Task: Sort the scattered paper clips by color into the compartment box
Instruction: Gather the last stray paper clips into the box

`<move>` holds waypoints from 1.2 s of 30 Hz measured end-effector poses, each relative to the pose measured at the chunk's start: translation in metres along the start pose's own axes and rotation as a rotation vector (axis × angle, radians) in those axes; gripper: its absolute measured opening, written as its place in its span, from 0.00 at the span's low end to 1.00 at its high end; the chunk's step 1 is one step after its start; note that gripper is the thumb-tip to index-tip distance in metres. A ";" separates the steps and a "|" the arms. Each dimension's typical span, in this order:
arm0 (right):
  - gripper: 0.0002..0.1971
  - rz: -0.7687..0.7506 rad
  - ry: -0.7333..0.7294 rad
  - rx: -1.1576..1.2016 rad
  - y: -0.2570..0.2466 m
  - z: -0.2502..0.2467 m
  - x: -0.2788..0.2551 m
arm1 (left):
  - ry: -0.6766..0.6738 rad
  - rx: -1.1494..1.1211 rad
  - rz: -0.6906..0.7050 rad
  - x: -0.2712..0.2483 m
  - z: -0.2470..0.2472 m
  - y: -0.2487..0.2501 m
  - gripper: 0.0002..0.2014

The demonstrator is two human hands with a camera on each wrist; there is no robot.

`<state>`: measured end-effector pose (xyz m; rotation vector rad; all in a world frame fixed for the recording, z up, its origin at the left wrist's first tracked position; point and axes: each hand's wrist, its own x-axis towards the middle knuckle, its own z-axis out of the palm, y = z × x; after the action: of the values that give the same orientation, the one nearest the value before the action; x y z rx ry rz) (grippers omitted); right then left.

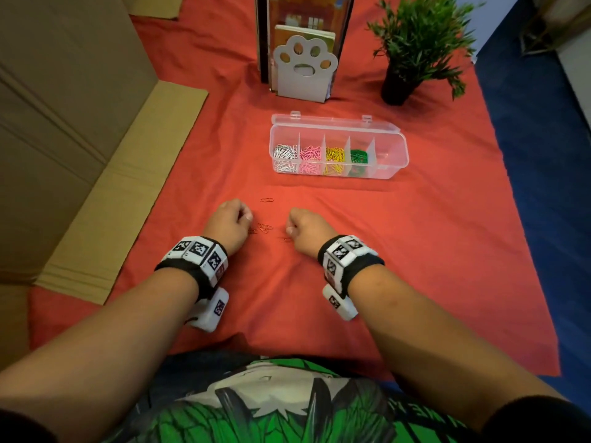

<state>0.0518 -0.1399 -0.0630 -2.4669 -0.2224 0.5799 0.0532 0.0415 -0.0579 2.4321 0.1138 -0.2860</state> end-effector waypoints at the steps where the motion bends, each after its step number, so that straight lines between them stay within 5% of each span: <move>1: 0.05 0.067 0.003 0.172 0.003 -0.002 0.000 | 0.001 -0.123 -0.063 0.001 -0.001 0.001 0.05; 7: 0.14 0.347 -0.027 1.283 -0.004 -0.017 -0.009 | -0.144 -1.024 -0.519 0.001 -0.014 0.013 0.14; 9: 0.13 0.427 -0.040 1.443 -0.009 -0.021 -0.010 | -0.167 -1.160 -0.626 -0.002 -0.021 0.017 0.13; 12: 0.10 0.417 -0.013 1.045 -0.010 -0.014 -0.002 | -0.150 -1.039 -0.619 -0.001 -0.018 0.017 0.15; 15: 0.03 0.244 -0.035 0.182 -0.014 -0.006 -0.002 | -0.143 -0.411 -0.369 -0.002 -0.011 0.012 0.12; 17: 0.10 0.128 -0.023 -0.188 -0.013 0.003 -0.006 | -0.128 0.046 -0.177 -0.006 -0.008 0.007 0.08; 23: 0.15 0.040 -0.012 -0.378 -0.014 0.017 -0.013 | -0.142 0.331 0.009 -0.011 0.001 -0.001 0.07; 28: 0.05 0.146 -0.020 0.203 -0.009 0.000 -0.003 | -0.168 0.393 0.055 -0.012 0.000 0.003 0.08; 32: 0.15 0.344 -0.065 1.073 -0.008 -0.012 -0.001 | -0.194 0.476 0.074 -0.013 -0.003 0.009 0.09; 36: 0.11 0.469 -0.080 1.534 -0.007 -0.026 0.000 | -0.274 0.506 0.020 -0.013 -0.002 0.011 0.09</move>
<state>0.0631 -0.1474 -0.0402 -0.9702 0.5932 0.6537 0.0428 0.0341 -0.0467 2.8560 -0.1202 -0.7075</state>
